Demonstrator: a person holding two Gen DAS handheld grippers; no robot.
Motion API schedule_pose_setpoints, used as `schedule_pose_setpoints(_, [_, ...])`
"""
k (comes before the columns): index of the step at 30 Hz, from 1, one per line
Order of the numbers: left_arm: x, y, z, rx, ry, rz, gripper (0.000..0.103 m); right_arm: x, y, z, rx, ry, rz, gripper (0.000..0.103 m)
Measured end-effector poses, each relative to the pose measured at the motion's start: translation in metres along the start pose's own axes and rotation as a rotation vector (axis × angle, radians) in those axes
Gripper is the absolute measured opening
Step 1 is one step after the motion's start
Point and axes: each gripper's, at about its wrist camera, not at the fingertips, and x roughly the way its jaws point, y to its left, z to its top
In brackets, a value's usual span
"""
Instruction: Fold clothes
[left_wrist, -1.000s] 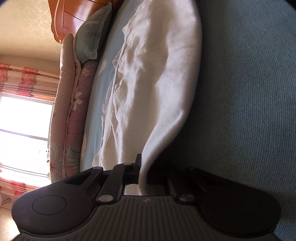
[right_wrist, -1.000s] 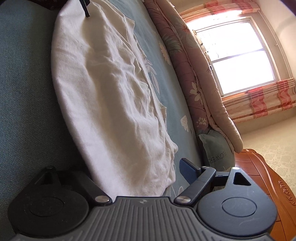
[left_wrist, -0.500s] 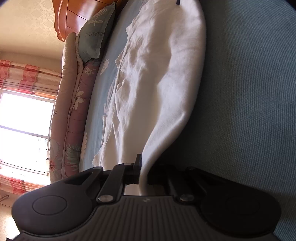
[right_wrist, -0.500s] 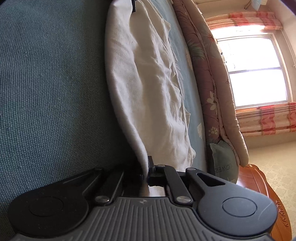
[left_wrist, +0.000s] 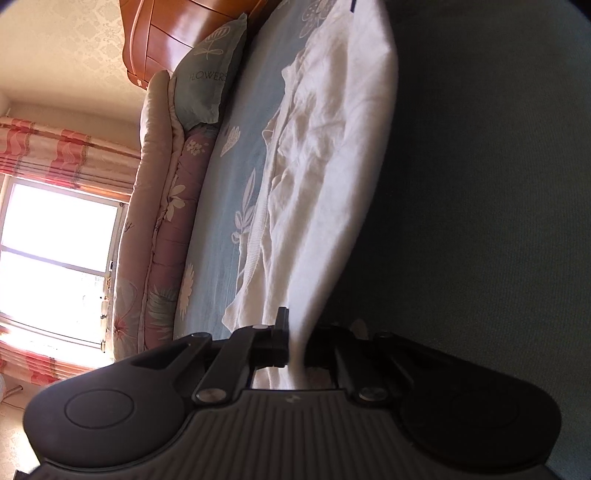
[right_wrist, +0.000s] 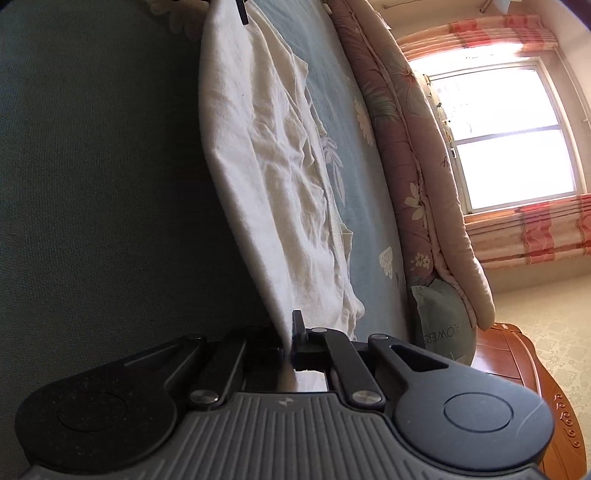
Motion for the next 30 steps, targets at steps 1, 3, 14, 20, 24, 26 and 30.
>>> schedule_pose_setpoints(1, [-0.006, 0.0, -0.001, 0.001, -0.001, -0.004, 0.002, -0.005, 0.001, 0.0, 0.003, -0.002, 0.013, 0.005])
schedule_pose_setpoints(3, [-0.02, -0.002, -0.004, 0.001, 0.003, -0.023, 0.002, -0.017, 0.003, 0.0, 0.004, -0.007, 0.036, 0.005])
schedule_pose_setpoints(14, [-0.123, -0.041, -0.022, 0.04, 0.012, -0.11, 0.002, -0.114, 0.029, -0.001, 0.016, -0.015, 0.174, 0.005])
schedule_pose_setpoints(20, [-0.165, -0.066, -0.029, 0.041, 0.013, -0.14, 0.002, -0.155, 0.057, -0.005, 0.035, -0.008, 0.22, 0.005])
schedule_pose_setpoints(24, [-0.171, -0.08, -0.031, 0.026, 0.04, -0.208, 0.007, -0.165, 0.075, -0.009, 0.027, 0.013, 0.273, 0.009])
schedule_pose_setpoints(26, [-0.175, -0.083, -0.03, 0.012, 0.045, -0.282, 0.01, -0.164, 0.079, -0.011, 0.047, 0.028, 0.322, 0.016])
schedule_pose_setpoints(30, [-0.196, -0.07, -0.037, -0.001, 0.03, -0.41, 0.01, -0.171, 0.071, -0.022, 0.076, 0.047, 0.376, 0.018])
